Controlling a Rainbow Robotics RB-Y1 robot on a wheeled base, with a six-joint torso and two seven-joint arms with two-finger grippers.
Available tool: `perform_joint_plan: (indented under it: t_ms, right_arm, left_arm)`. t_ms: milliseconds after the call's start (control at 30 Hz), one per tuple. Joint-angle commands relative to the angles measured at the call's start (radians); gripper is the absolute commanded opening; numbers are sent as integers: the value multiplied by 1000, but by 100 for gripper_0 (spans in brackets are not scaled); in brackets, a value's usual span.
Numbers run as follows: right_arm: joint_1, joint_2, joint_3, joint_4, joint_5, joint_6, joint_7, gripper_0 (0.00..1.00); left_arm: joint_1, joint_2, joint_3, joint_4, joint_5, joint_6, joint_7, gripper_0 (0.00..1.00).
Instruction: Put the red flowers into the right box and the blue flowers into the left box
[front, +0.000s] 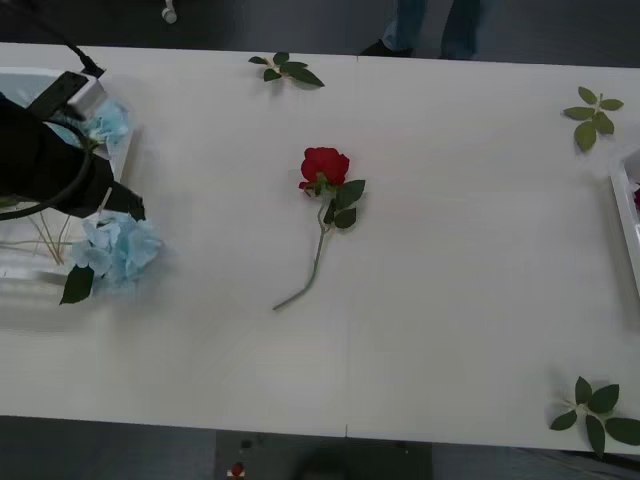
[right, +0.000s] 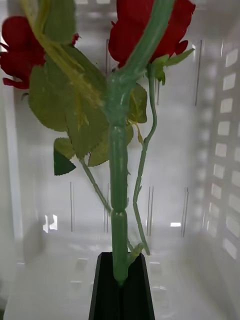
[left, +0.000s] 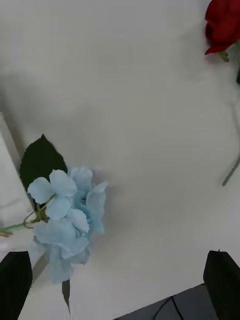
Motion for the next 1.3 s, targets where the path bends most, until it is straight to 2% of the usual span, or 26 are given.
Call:
perform_joint_plan:
  t_ms: [33,200,467,500,533,600,733,867,1067,1167,1300]
  right_arm:
    - [12,46,-9,35,-2,-96,19,0]
    - [47,99,0,55,3,-198,19,0]
    - [73,109,20,57,14,-233,19,0]
    - [73,109,20,55,14,-230,19,11]
    - [73,109,20,55,14,-230,19,28]
    - [73,109,20,57,4,-219,19,100]
    - [68,109,20,55,-9,-193,19,100]
    - [35,72,23,57,-16,-93,19,100]
    - [-169,-37,60,52,106,238,19,100]
    - [-320,-80,109,11,150,402,19,100]
    - [-415,-86,141,-70,113,500,13,100]
  left_arm:
    - [-38,-61,-106,-65,-192,16,157,100]
    - [-97,-151,-313,-21,-445,-7,316,100]
    - [-129,-268,-461,76,-583,-107,474,100]
    - [-143,-281,-488,99,-609,-114,494,100]
    - [-150,-291,-504,111,-621,-118,504,100]
    - [-172,-324,-545,171,-661,-159,545,100]
    - [-184,-378,-591,264,-724,-266,574,100]
    - [-202,-418,-620,363,-765,-361,582,100]
    - [-238,-473,-655,511,-810,-492,611,100]
    - [-256,-499,-675,597,-838,-568,628,100]
    - [-262,-505,-698,659,-848,-659,643,100]
